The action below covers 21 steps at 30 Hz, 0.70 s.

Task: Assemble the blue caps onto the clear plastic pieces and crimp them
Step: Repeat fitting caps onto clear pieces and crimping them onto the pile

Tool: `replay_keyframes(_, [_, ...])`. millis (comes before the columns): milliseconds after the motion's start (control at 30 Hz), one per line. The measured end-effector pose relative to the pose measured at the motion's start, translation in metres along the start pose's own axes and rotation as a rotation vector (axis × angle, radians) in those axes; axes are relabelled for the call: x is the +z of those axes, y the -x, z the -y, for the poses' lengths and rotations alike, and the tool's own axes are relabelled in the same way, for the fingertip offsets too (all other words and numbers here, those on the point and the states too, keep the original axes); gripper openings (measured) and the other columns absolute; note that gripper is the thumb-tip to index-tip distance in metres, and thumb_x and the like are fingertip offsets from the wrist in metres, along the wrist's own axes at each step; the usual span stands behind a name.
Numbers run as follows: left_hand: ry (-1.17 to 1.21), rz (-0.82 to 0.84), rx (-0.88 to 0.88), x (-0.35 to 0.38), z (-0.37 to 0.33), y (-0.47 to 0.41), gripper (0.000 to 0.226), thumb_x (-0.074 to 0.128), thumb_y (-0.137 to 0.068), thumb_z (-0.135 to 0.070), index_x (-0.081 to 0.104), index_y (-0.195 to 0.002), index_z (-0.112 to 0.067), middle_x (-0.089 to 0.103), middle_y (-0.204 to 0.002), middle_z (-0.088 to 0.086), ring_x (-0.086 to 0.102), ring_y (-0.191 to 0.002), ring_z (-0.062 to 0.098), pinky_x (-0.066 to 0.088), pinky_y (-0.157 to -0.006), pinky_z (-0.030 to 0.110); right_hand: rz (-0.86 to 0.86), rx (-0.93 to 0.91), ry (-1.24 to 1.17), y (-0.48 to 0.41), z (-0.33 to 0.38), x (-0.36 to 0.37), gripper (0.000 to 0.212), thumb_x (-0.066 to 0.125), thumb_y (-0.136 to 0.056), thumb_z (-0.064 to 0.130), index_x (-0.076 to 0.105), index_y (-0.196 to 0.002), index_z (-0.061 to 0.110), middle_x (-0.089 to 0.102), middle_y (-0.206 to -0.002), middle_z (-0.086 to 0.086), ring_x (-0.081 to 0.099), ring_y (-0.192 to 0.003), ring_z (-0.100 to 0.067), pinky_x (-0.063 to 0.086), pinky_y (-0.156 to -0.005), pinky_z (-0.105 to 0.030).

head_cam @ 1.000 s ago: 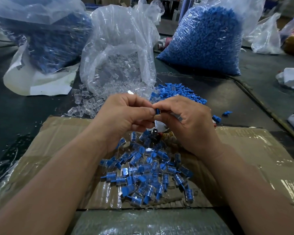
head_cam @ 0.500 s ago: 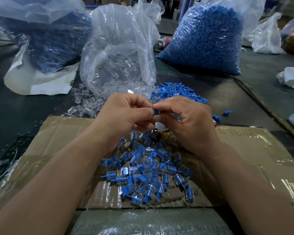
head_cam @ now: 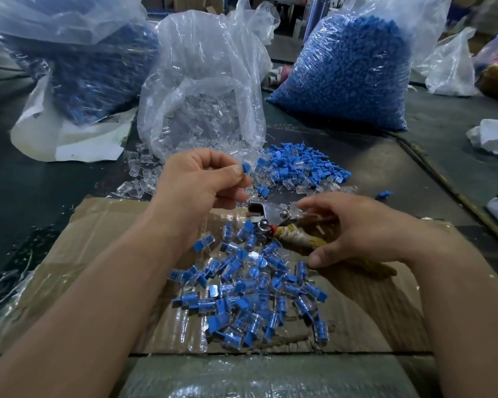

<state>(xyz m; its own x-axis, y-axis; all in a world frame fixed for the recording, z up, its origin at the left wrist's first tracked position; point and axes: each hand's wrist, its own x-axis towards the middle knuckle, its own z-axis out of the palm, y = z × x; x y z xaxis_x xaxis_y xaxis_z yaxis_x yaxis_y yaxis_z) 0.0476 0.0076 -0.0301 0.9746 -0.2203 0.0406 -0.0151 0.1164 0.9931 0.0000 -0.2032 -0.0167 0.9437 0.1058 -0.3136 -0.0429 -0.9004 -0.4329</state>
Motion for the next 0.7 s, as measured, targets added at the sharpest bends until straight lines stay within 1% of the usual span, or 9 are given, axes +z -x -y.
replay_keyframes(33, [0.005,-0.005,-0.003,0.0,0.0,0.0,0.013,0.059,-0.083,-0.001,0.059,-0.073,-0.009,0.069,-0.06,0.002,0.062,-0.049,0.009,0.05,-0.047,0.018,-0.008,0.005,0.036,-0.001,0.001,0.002,0.092,0.082,-0.049,0.049,0.038,-0.131,0.043,0.043,-0.114,0.022,0.043,-0.109,-0.003,0.035,-0.093,-0.024])
replay_keyframes(100, [0.005,-0.013,-0.005,0.0,0.0,-0.001,0.012,0.059,-0.083,-0.001,0.059,-0.074,-0.009,0.069,-0.061,0.003,0.062,-0.05,0.01,0.05,-0.047,0.018,-0.059,0.007,0.081,-0.002,0.004,0.003,0.091,0.083,-0.053,0.045,0.037,-0.132,0.04,0.043,-0.111,0.021,0.043,-0.105,-0.004,0.036,-0.09,-0.024])
replay_keyframes(233, [0.007,-0.037,0.002,0.0,0.0,0.0,0.012,0.059,-0.083,-0.001,0.059,-0.075,-0.009,0.07,-0.062,0.002,0.062,-0.049,0.009,0.049,-0.046,0.018,-0.13,0.011,0.12,-0.001,0.009,0.003,0.054,0.078,-0.062,0.039,0.051,-0.109,0.034,0.052,-0.102,0.017,0.05,-0.096,-0.007,0.045,-0.085,-0.031])
replay_keyframes(300, [0.01,-0.043,0.002,0.0,0.0,0.0,0.013,0.059,-0.083,0.0,0.059,-0.074,-0.009,0.07,-0.062,0.002,0.062,-0.049,0.009,0.049,-0.046,0.018,-0.166,0.012,0.213,-0.003,0.014,0.006,0.035,0.069,-0.069,0.035,0.052,-0.1,0.033,0.053,-0.096,0.013,0.05,-0.088,-0.008,0.047,-0.077,-0.033])
replay_keyframes(400, [0.013,-0.04,0.002,0.0,-0.001,0.0,0.013,0.059,-0.083,0.0,0.059,-0.074,-0.009,0.07,-0.062,0.002,0.062,-0.049,0.009,0.05,-0.047,0.018,-0.262,0.006,0.335,-0.01,0.02,0.014,0.015,0.059,-0.078,0.024,0.055,-0.091,0.031,0.051,-0.088,0.009,0.044,-0.074,-0.004,0.036,-0.055,-0.025])
replay_keyframes(467, [0.012,-0.04,0.004,0.0,-0.001,0.0,0.013,0.059,-0.083,0.0,0.059,-0.074,-0.009,0.07,-0.062,0.002,0.062,-0.049,0.009,0.049,-0.046,0.017,-0.308,0.021,0.368,-0.015,0.021,0.018,0.014,0.055,-0.081,0.02,0.056,-0.091,0.03,0.049,-0.085,0.009,0.04,-0.069,-0.004,0.028,-0.05,-0.022])
replay_keyframes(567, [0.016,-0.033,0.001,0.0,-0.001,0.0,0.013,0.058,-0.084,0.0,0.058,-0.075,-0.009,0.069,-0.061,0.001,0.062,-0.05,0.008,0.049,-0.046,0.017,-0.406,0.041,0.322,-0.014,0.015,0.018,0.014,0.055,-0.08,0.017,0.056,-0.086,0.029,0.049,-0.081,0.009,0.042,-0.068,-0.005,0.031,-0.052,-0.024])
replay_keyframes(633, [0.015,-0.026,0.0,0.0,-0.002,0.0,0.013,0.057,-0.084,0.001,0.058,-0.075,-0.009,0.069,-0.061,0.001,0.062,-0.05,0.008,0.049,-0.047,0.017,-0.515,0.019,0.261,-0.012,0.011,0.016,0.01,0.055,-0.082,0.02,0.051,-0.077,0.028,0.047,-0.077,0.008,0.041,-0.065,-0.008,0.028,-0.051,-0.025])
replay_keyframes(700, [0.011,-0.015,0.009,0.0,-0.002,0.0,0.014,0.056,-0.085,0.002,0.057,-0.075,-0.009,0.069,-0.061,0.0,0.062,-0.051,0.008,0.05,-0.047,0.017,-0.604,-0.028,0.157,-0.01,0.011,0.015,0.021,0.056,-0.085,0.026,0.043,-0.068,0.028,0.046,-0.071,0.009,0.041,-0.062,-0.007,0.025,-0.05,-0.025])
